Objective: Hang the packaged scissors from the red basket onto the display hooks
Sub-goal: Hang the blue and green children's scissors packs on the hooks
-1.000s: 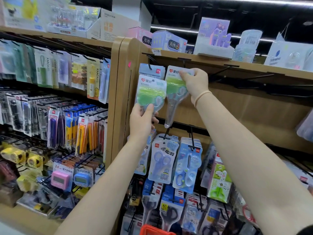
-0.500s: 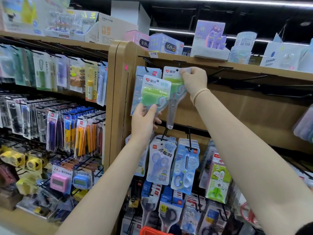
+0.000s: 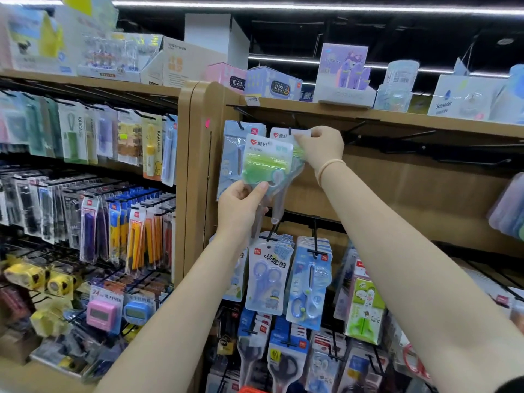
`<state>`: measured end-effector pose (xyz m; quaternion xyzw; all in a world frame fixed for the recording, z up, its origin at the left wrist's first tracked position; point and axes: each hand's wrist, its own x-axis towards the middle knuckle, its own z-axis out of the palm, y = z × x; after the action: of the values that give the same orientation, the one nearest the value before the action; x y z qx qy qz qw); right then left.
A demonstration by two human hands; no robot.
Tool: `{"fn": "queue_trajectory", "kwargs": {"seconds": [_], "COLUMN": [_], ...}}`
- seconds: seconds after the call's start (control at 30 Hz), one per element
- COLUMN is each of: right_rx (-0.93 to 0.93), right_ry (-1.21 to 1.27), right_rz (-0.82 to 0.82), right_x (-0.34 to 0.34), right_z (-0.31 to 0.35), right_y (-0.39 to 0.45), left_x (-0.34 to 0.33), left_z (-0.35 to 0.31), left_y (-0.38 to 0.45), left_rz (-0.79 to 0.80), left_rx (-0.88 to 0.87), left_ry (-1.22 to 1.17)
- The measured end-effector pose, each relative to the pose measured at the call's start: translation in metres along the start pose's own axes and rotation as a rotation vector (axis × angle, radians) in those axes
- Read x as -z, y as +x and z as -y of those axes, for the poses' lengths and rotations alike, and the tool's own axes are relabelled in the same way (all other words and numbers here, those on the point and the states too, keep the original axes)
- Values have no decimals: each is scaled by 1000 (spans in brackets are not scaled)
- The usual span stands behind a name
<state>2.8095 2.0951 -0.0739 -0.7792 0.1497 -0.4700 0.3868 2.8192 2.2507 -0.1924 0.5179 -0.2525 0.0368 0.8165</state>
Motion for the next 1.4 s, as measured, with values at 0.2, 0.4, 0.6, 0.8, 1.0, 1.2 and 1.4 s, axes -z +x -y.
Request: {"fn": "queue_trajectory", "kwargs": {"seconds": [0.2, 0.4, 0.6, 0.8, 1.0, 1.2, 1.4], "right_rx": [23, 71, 52, 31, 77, 106, 334], "right_ry": [69, 124, 80, 80, 24, -50, -168], "right_rz": [51, 164, 118, 78, 56, 83, -6], "right_x": [13, 13, 10, 5, 7, 7, 8], "right_z": [-1, -6, -3, -4, -3, -10, -20], "right_y": [-20, -19, -7, 0, 4, 6, -4], "left_x": [-4, -25, -33, -37, -41, -41, -36], "left_z": [-1, -8, -13, -9, -7, 7, 18], "left_y": [10, 22, 34, 41, 47, 49, 55], "left_rz": [21, 17, 26, 22, 16, 13, 11], "left_rx": [4, 25, 48, 46, 36, 60, -233], "left_ry": [-4, 30, 63, 75, 81, 64, 350]}}
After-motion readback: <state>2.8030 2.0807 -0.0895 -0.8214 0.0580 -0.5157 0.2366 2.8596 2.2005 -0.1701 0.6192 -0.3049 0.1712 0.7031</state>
